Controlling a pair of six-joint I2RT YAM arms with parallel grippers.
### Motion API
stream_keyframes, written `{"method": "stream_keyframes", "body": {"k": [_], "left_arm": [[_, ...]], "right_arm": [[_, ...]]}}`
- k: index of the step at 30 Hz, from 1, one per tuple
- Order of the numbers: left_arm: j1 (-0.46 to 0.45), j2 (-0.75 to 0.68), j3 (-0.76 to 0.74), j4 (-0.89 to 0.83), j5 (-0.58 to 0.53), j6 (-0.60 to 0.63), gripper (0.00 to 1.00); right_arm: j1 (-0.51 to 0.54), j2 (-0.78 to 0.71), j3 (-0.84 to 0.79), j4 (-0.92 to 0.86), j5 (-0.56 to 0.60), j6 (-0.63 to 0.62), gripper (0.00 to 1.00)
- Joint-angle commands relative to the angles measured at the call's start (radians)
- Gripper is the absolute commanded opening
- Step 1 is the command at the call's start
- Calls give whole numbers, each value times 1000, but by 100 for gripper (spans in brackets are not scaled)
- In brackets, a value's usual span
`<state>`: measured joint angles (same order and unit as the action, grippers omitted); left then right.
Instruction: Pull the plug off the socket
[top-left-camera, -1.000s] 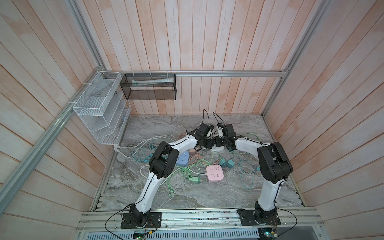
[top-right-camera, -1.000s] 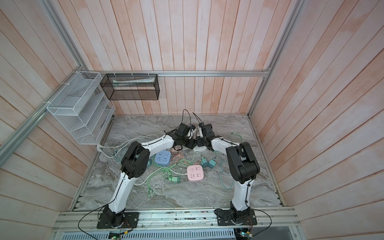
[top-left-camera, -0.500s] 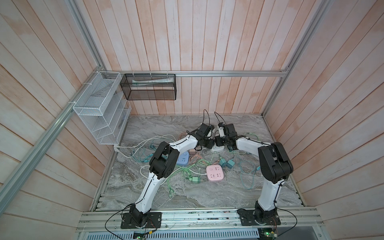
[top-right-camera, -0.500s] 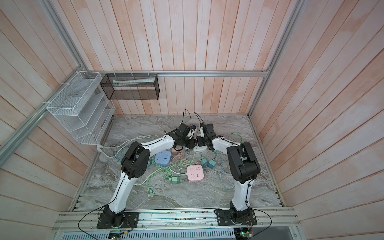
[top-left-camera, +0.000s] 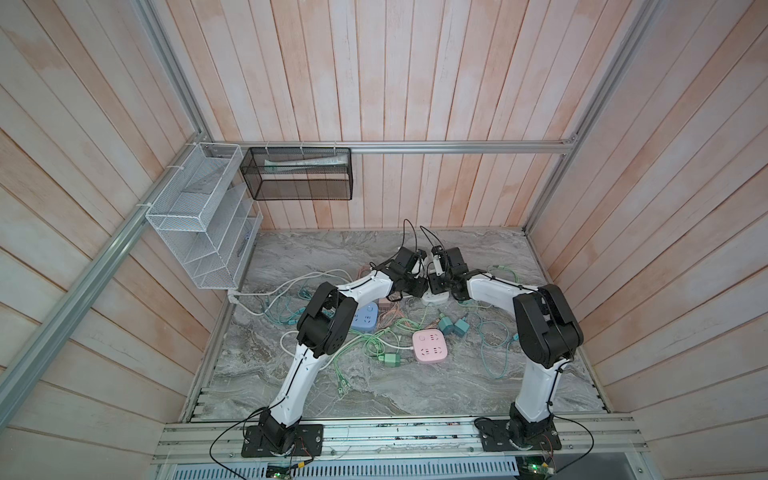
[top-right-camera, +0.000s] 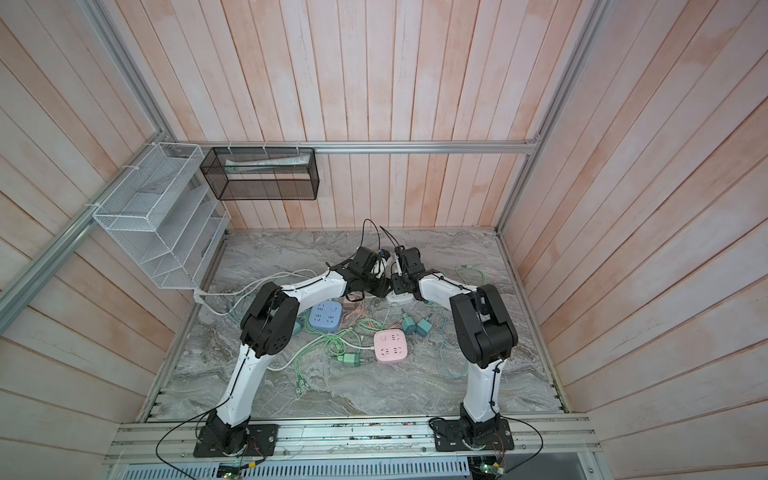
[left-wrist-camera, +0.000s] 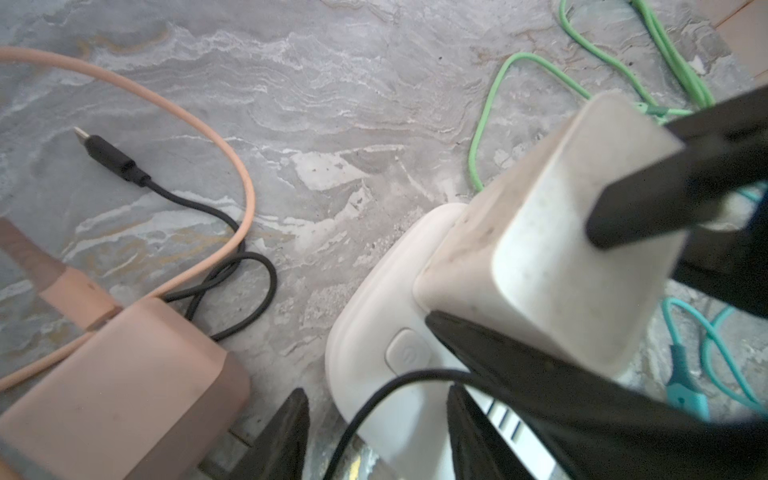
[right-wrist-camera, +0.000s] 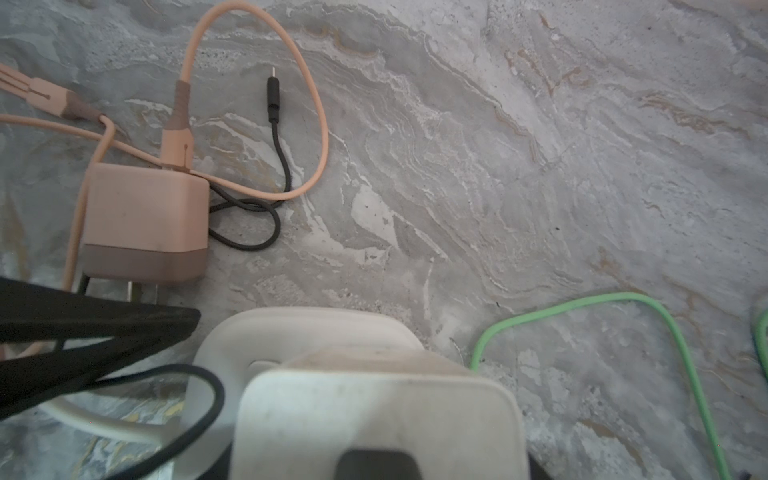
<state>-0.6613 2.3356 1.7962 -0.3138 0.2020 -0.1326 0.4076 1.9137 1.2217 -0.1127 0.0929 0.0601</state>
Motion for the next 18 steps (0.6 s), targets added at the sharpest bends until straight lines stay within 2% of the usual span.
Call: {"method": "stream_keyframes", "body": {"k": [1,6,8,18], "left_arm": [[7,68,-44,-136,-56,11,54],[4,67,-52,-139,-73,16,54],[5,66,-54,-139,-76,19,54],[-3,79,-42,-144,-81,22,54]], "right_arm": [[-12,-23,19,0,-76,27,16],[-43,-46,26,25,-182,87,16],[-49,-51,29,30,-191,96,16],[15,-5,93,-76,36,-7,15]]}}
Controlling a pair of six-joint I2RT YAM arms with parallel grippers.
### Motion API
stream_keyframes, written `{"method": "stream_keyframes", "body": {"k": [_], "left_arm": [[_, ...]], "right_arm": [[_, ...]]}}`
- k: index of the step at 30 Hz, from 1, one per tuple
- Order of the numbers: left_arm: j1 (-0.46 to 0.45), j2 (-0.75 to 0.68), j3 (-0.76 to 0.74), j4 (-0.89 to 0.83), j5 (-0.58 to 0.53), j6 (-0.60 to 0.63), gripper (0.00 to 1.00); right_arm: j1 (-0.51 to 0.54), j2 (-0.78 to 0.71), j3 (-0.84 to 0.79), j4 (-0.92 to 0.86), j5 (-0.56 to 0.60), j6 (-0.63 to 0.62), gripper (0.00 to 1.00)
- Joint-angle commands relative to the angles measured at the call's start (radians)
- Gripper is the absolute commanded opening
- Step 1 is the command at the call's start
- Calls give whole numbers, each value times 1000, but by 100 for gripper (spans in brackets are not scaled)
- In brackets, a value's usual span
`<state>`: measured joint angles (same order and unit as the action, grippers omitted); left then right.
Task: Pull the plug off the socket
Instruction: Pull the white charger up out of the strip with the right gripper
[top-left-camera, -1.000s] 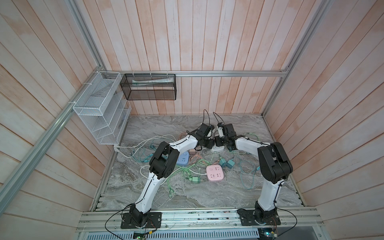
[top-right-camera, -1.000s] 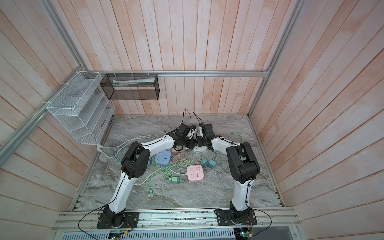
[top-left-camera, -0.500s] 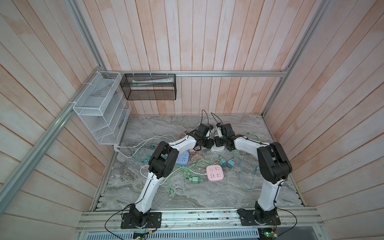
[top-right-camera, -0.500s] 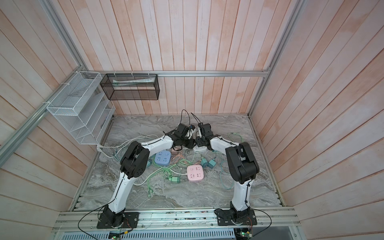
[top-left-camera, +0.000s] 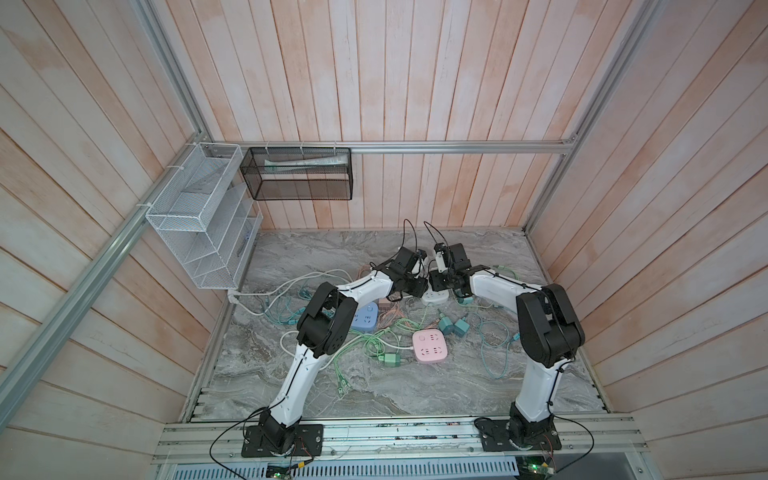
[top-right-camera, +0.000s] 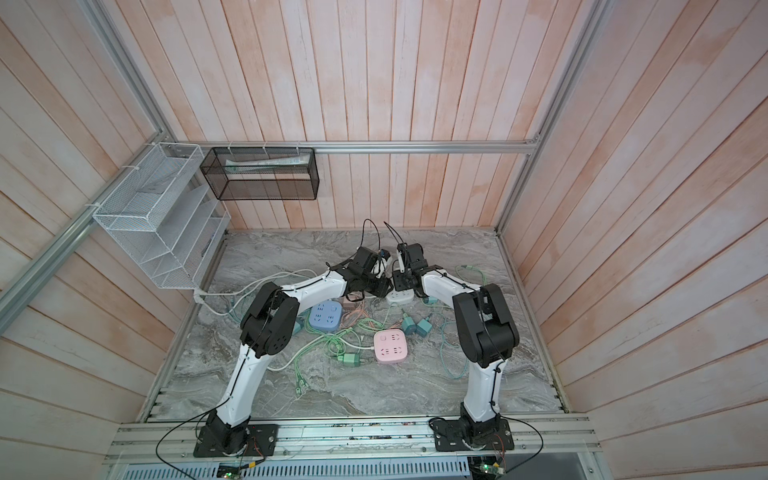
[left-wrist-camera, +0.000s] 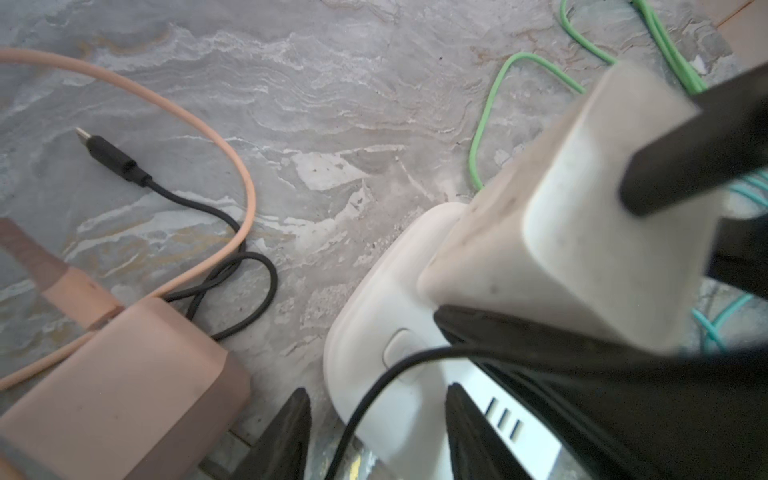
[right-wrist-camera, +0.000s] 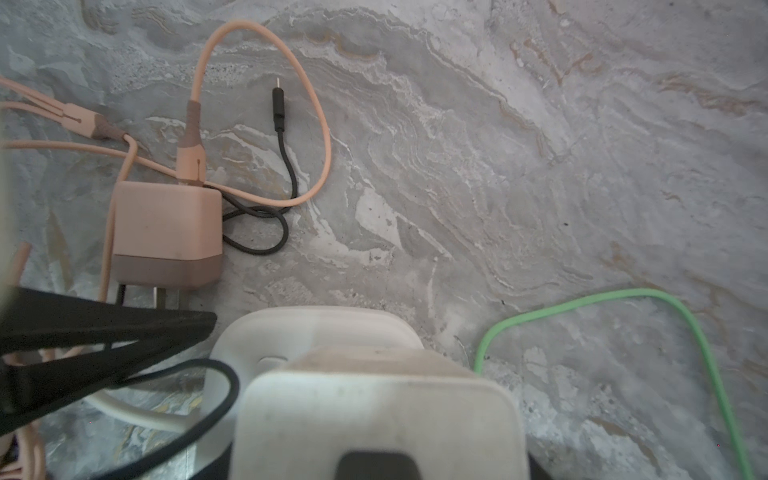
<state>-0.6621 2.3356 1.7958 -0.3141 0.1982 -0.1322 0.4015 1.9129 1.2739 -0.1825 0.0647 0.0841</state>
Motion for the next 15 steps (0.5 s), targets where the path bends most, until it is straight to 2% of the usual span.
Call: {"method": "stream_keyframes", "body": {"k": [1,10,15], "left_arm": [[-2,79,-41,-145,-77,22,54],[-2,78,-42,-145,-78,25,54],[-2,73,-48,-137,-71,28,54]], "right_arm": [[25,-2,41,-6,75,-35,15],[14,-8,39,-5,75,-33,15],[-42,-57,-16,53,-47,14,15]]}}
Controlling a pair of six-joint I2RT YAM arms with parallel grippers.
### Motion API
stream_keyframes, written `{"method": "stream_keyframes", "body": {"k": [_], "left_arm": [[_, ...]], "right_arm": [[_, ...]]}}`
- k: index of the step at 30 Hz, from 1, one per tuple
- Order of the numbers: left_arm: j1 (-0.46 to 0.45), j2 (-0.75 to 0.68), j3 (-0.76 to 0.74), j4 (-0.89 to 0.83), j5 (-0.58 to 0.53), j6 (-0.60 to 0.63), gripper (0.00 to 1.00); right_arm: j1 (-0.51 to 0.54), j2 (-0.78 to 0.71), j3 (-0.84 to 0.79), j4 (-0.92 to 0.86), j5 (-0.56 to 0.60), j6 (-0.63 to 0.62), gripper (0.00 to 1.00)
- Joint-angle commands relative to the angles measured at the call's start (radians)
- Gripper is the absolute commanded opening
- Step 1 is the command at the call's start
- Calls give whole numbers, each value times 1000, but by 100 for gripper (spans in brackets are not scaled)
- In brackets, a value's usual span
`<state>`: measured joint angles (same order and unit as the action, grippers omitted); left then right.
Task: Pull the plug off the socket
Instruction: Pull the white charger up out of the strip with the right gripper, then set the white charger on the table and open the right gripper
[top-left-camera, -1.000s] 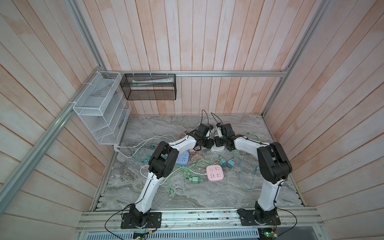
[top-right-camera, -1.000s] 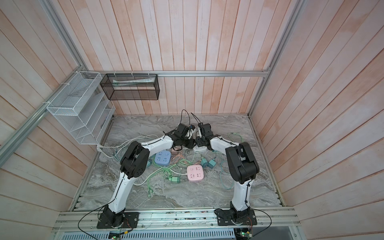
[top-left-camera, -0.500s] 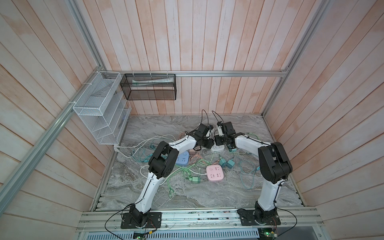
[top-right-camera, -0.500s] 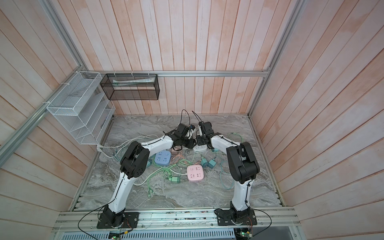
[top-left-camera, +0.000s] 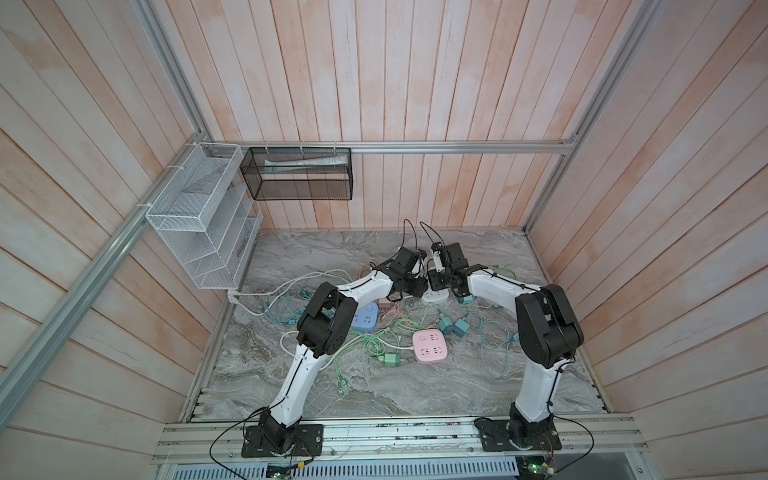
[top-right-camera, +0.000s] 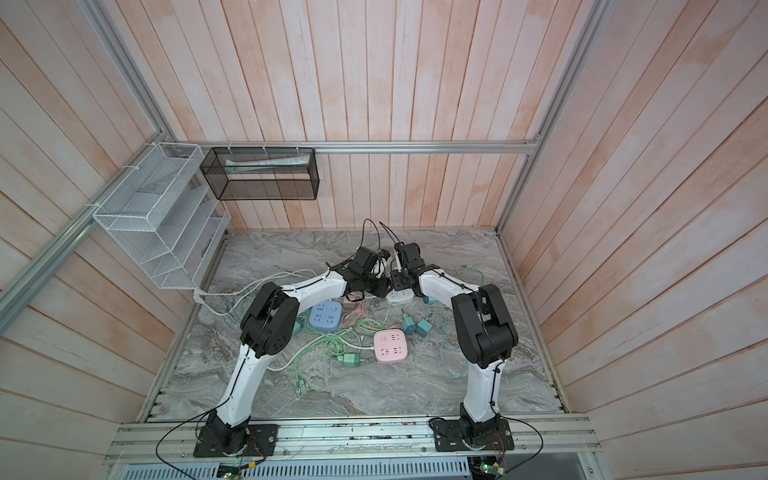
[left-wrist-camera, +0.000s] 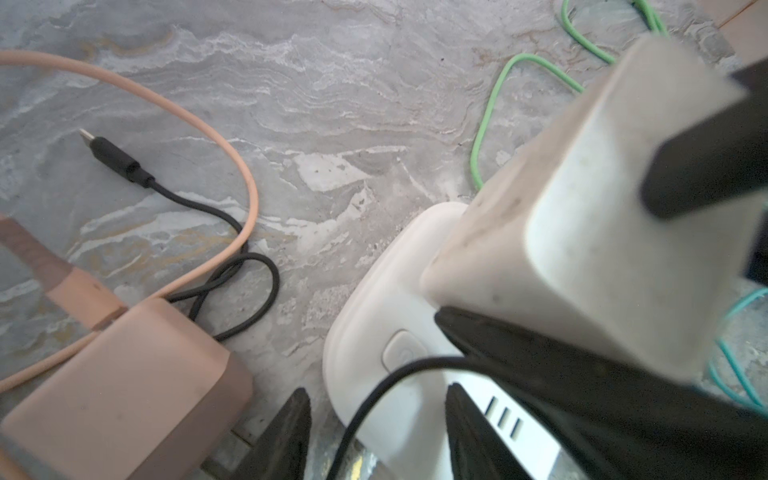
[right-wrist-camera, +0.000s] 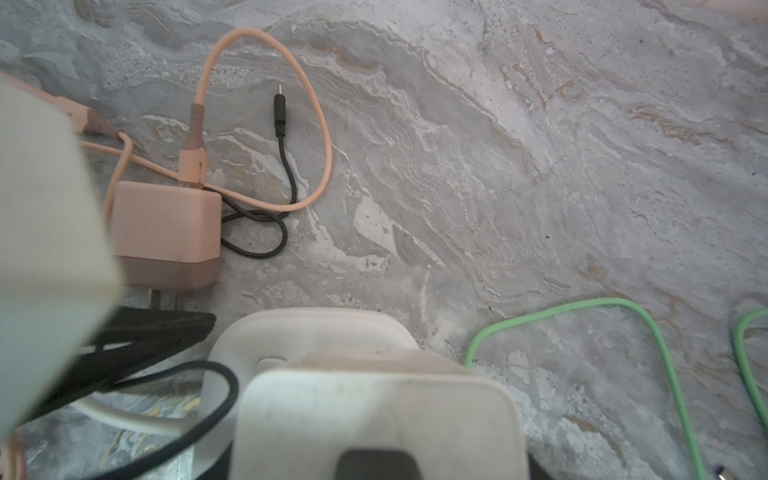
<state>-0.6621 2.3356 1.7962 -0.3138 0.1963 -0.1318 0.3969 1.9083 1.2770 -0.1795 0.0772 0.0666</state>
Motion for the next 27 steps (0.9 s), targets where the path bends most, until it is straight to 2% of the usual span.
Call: {"method": "stream_keyframes", "body": {"k": [1,11,17,20,27], "left_arm": [[-2,75,-48,-138,-68,27,54],[-2,64,-49,-130,-72,37,54],[-2,45,-52,-118,-70,41,57],[-2,37,-52,-114,-62,42,58],[-4,-9,-58,-77,-29,39,67]], "right_arm": [[-47,-59,-27,58,-77,40,15],[-121,-53,-23,18,-174,32,16],[-190,-3,13,-66,-278,38,18],[-215,13,22,-98,-306,39,21],[-255,63,82,-202,-393,18,26]]}}
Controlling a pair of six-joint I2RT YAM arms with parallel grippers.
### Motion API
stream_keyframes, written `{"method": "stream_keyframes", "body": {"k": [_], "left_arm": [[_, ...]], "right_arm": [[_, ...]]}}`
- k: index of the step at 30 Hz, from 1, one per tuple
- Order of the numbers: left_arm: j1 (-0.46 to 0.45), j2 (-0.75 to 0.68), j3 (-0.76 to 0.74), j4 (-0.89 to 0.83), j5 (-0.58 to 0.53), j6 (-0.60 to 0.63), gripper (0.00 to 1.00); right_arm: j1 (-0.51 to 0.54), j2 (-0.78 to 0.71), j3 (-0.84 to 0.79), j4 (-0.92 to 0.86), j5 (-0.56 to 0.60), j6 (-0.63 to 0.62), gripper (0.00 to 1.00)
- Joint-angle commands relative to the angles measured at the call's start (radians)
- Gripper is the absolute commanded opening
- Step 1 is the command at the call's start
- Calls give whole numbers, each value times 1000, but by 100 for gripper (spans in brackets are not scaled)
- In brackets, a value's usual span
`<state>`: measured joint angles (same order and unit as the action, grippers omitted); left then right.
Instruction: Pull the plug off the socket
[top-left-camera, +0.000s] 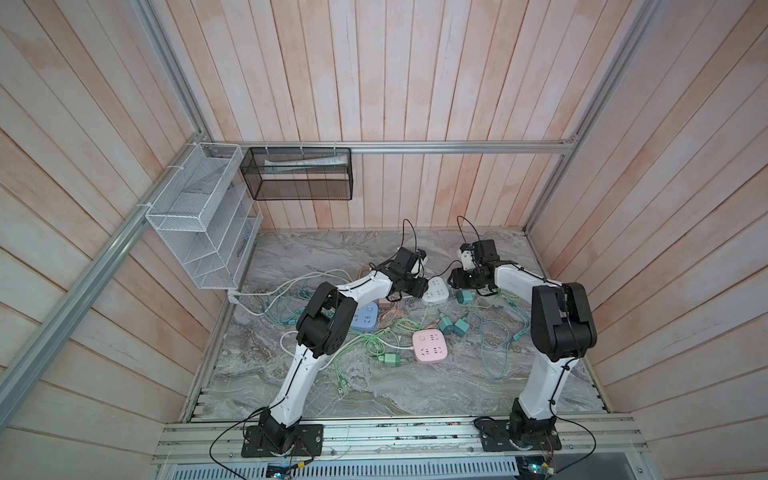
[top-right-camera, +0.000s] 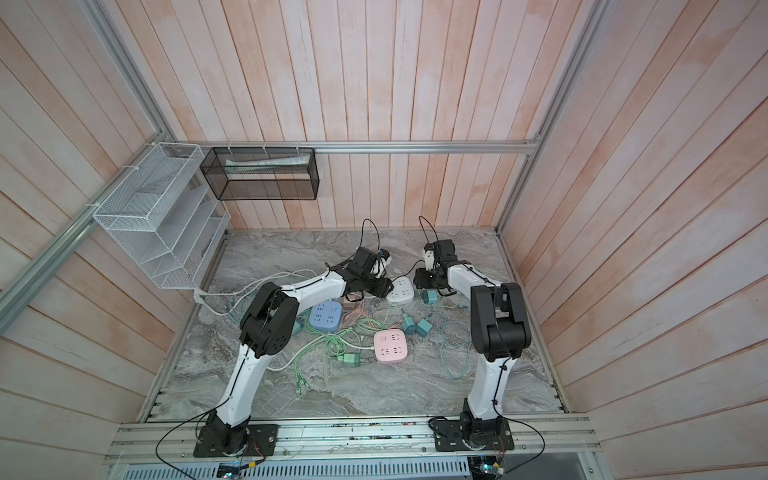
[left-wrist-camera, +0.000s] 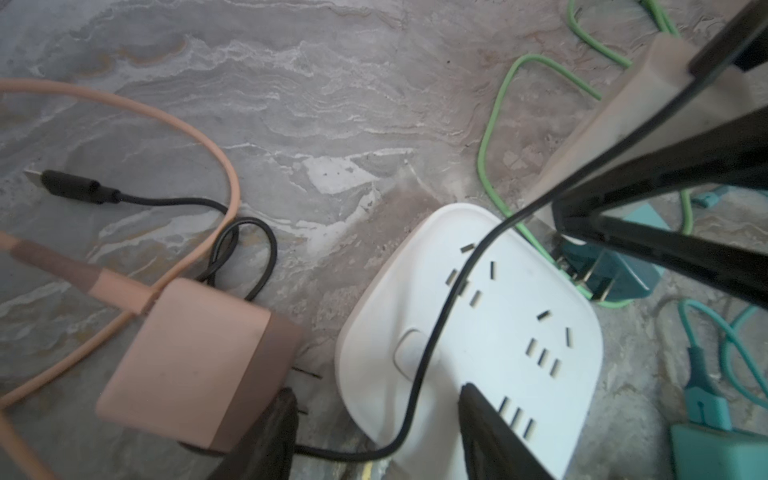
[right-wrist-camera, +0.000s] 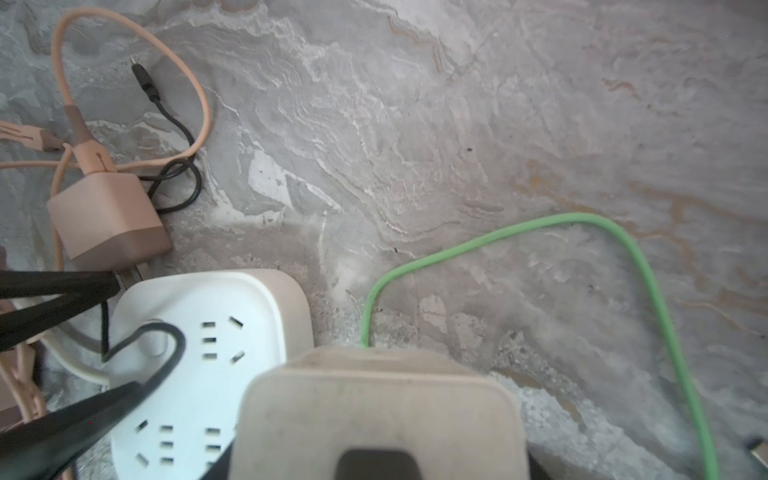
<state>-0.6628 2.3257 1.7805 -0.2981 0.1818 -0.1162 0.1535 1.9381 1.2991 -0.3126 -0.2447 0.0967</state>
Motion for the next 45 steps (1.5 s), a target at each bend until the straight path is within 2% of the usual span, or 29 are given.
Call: {"method": "stream_keyframes", "body": {"k": [1,9,14,19,23,25,26,38,45], "left_arm": [[-3,-8,-43,-86,-11,23,68],[-3,-92,-31,-67,-31,9,77],[-3,-148,-54,-56,-27,0,78],[-1,-190,-71,-50,-21,-3,79],[-1,-197,-75,-55,-18,-6,79],[-2,-200,-82,-52,-17,-8,79],[-1,-202,-86,-52,-16,-10,79],[-3,-218,-121,-31,-13,-22,79],[-4,-246,-164,1,-37,-31,86]], "right_arm": [[-15,44,73,-87,-77,-16,26],[-21,100,169,-193,-67,-54,34],[-35,159,253,-293,-75,-91,39],[-40,176,285,-335,-34,-115,48],[-40,156,258,-308,-15,-106,72],[-40,128,228,-271,-12,-94,96],[-40,113,211,-254,-13,-88,98],[-39,-2,138,-156,18,-59,98],[-40,-104,17,-39,94,-61,98]]}}
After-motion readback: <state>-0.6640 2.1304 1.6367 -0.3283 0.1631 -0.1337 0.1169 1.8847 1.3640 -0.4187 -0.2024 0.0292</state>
